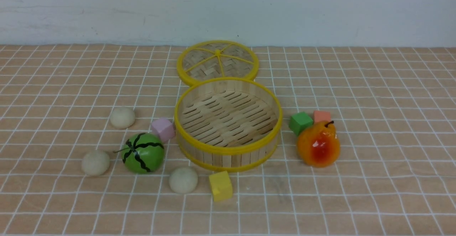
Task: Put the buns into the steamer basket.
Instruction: Use the left arm to grab a steamed stuffed bun
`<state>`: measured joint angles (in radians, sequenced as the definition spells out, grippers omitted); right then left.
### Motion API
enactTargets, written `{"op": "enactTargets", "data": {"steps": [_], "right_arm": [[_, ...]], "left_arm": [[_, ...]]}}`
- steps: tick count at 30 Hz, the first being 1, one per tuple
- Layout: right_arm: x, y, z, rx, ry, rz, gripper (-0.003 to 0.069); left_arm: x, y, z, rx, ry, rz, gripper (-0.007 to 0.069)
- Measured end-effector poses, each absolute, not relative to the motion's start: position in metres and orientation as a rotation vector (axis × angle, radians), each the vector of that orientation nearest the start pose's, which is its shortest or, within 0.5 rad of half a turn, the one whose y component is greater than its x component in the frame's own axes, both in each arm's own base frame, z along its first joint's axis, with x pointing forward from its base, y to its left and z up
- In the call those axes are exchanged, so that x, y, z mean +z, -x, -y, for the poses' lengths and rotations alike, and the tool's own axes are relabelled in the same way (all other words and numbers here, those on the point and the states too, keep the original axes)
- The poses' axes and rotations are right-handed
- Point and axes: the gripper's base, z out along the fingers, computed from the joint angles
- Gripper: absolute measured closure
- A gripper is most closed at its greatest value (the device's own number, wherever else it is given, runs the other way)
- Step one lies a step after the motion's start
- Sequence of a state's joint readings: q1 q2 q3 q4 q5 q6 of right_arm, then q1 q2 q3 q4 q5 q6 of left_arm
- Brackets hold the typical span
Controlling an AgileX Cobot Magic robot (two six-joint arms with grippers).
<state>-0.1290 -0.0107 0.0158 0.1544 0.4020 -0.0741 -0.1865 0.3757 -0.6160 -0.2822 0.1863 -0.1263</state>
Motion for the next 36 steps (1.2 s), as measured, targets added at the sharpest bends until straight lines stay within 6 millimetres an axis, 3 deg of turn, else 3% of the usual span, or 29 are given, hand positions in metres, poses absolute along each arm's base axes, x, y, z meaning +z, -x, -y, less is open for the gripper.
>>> {"op": "enactTargets", "data": {"steps": [6, 14, 16, 21, 24, 25, 28, 29, 31, 36], "right_arm": [[0.173, -0.052, 0.001, 0.015, -0.145, -1.88, 0.042], [0.173, -0.052, 0.001, 0.015, -0.145, -1.88, 0.042], [0.173, -0.052, 0.001, 0.015, -0.145, -1.88, 0.042], [0.173, -0.052, 0.001, 0.015, -0.145, -1.88, 0.042], [0.173, -0.052, 0.001, 0.015, -0.145, -1.88, 0.042], [0.173, -0.052, 0.001, 0.015, -0.145, -1.88, 0.042], [0.173, -0.052, 0.001, 0.015, -0.145, -1.88, 0.042], [0.173, -0.052, 0.001, 0.015, -0.145, -1.88, 0.042], [0.173, -0.052, 0.001, 0.015, -0.145, -1.88, 0.042], [0.173, -0.052, 0.001, 0.015, -0.145, -1.88, 0.042]], "left_arm": [[0.355, -0.113, 0.03, -0.496, 0.101, -1.79, 0.0556], [0.324, -0.155, 0.043, -0.556, 0.179, -2.046, 0.0548], [0.314, -0.169, 0.049, -0.538, 0.122, -2.183, 0.0542], [0.312, -0.188, 0.064, -0.52, -0.067, -2.364, 0.0536], [0.312, -0.204, 0.087, -0.54, -0.211, -2.455, 0.0529], [0.314, -0.204, 0.087, -0.54, -0.211, -2.452, 0.0528], [0.305, -0.221, 0.116, -0.526, -0.294, -2.527, 0.0515], [0.304, -0.221, 0.118, -0.523, -0.297, -2.531, 0.0514], [0.294, -0.232, 0.139, -0.469, -0.348, -2.591, 0.0509], [0.274, -0.254, 0.17, -0.309, -0.342, -2.687, 0.0501]]}}
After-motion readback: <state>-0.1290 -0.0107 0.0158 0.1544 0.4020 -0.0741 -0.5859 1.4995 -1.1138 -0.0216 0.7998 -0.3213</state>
